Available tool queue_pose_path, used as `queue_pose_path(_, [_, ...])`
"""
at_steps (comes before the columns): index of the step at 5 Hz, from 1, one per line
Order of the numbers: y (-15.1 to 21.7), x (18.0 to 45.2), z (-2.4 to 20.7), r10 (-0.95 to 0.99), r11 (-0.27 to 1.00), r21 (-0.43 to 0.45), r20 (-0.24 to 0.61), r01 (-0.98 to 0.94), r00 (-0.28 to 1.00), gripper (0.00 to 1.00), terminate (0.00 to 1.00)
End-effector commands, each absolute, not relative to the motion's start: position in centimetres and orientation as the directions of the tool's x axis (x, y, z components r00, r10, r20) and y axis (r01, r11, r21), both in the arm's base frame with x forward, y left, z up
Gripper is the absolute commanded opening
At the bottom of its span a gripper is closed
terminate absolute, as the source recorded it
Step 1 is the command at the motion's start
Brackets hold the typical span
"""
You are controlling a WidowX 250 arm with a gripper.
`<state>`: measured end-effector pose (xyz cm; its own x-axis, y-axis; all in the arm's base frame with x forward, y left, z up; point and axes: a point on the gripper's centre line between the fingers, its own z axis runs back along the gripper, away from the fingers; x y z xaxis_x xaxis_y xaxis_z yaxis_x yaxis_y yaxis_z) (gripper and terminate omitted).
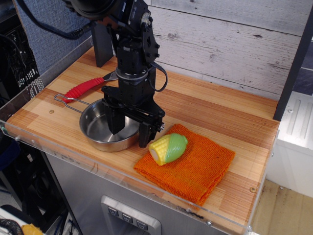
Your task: Move pot to space above orange cloth, touching cloth.
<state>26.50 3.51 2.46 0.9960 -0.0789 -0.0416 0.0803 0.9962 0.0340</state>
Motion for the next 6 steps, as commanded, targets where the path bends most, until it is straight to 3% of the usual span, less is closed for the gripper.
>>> queue_pose_path(1, [4.1,26.5,2.9,-0.062,0.998,0.03,-0.025,0.063,0.998,0.0,0.0])
queue_pose_path(6, [4.8,27.0,6.1,-0.03,0.999,0.011,0.001,0.03,1.0,0.0,0.0])
